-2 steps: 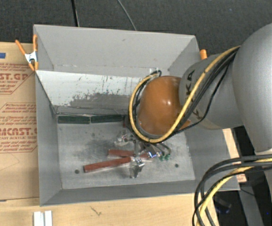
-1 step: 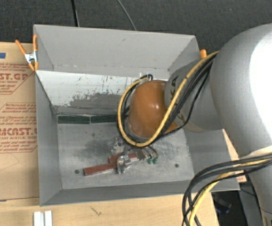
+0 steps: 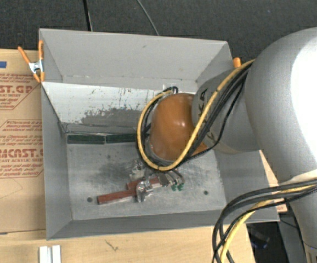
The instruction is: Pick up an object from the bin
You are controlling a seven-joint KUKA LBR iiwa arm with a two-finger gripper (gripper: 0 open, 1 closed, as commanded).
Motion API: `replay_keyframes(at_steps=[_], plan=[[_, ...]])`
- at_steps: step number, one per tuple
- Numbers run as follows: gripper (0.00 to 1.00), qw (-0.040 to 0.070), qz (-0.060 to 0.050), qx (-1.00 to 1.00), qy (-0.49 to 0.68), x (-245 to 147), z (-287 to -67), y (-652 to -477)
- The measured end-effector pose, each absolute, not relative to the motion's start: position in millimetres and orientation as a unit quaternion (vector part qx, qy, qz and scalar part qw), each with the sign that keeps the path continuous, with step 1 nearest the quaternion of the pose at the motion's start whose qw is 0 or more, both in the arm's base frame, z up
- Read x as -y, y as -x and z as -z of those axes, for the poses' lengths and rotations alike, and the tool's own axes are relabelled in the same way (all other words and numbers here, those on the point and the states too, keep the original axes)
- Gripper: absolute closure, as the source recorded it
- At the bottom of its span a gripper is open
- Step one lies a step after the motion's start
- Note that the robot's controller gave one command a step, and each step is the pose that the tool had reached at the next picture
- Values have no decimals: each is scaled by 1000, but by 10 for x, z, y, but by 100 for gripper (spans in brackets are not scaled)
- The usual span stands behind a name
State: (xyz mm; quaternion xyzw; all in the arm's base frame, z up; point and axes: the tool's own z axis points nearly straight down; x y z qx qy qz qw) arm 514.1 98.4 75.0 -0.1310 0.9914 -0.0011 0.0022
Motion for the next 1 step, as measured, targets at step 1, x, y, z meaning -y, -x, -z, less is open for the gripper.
replay_keyframes(at_steps=[1], plan=[[100, 1, 1, -991, 131, -981, -788, -5129]])
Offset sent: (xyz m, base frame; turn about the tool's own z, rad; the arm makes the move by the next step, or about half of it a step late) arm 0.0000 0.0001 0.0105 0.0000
